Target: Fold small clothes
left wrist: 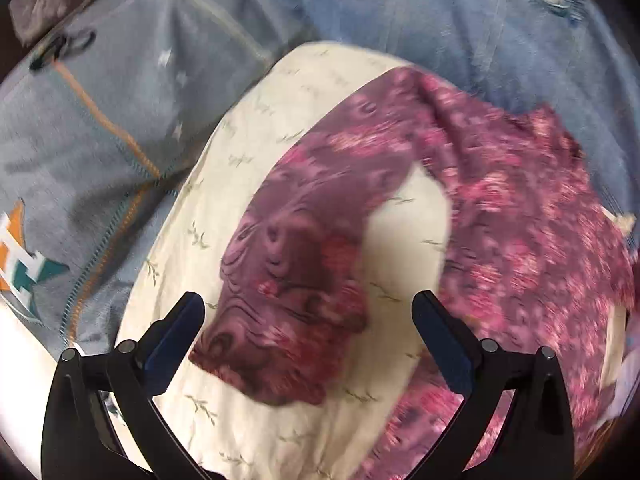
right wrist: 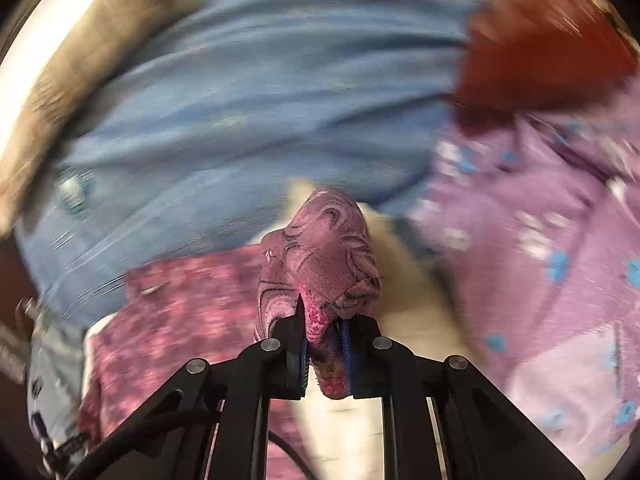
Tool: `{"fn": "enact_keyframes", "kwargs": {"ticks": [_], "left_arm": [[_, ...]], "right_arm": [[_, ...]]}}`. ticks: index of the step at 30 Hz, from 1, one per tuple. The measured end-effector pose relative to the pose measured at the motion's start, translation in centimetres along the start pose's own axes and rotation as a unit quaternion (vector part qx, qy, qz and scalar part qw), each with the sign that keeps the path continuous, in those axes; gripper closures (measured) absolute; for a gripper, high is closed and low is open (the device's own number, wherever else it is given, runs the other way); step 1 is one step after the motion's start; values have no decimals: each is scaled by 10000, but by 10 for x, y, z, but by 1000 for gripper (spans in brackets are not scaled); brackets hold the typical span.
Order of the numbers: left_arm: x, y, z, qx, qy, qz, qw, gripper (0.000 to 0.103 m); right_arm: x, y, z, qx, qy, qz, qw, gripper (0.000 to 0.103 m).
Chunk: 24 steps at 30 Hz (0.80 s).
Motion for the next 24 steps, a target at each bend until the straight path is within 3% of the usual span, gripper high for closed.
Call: {"fn": "enact_keyframes", "kwargs": {"ticks": [5,10,15,18,21,22,24], "left_arm": [[-8,-14,-28,-310,527,1,9981,0],[-25,-6,-35,-572,587,320,9961,0],[-30,-12,-17,-410,558,115,9975,0],[-20,-17,-9,-211,601,-71,9979,0],[-10,-19,-5,95,592,-171,9981,0],[-6,-21,-6,210,673,-120,9974,0],[-3,-32,-8,249,716,-277,9967,0]], "right_arm": [[-11,12,78,570,-538,193,9967,90],[-29,50,142,1108,-762,588,9892,90],[-44,118,214,1589,-855,888,9796,89],[-53,183,270,1900,-793,1240,9707,86],[-81,252,323,1628,-1078,1726,9655,71],[-97,271,340,1405,-1366,1925,9615,60],[-119,307,358,683,-1790,2398,9517,59]]}}
Point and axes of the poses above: each gripper's, at about its wrist camera, not at the fingertips, and y roughly the way its jaws point, z to its left, x to its top, the point moved 5 cm from there along y, roughly the way its jaws point, and after that the axes turned 7 degrees about z, right-handed, at the moved point
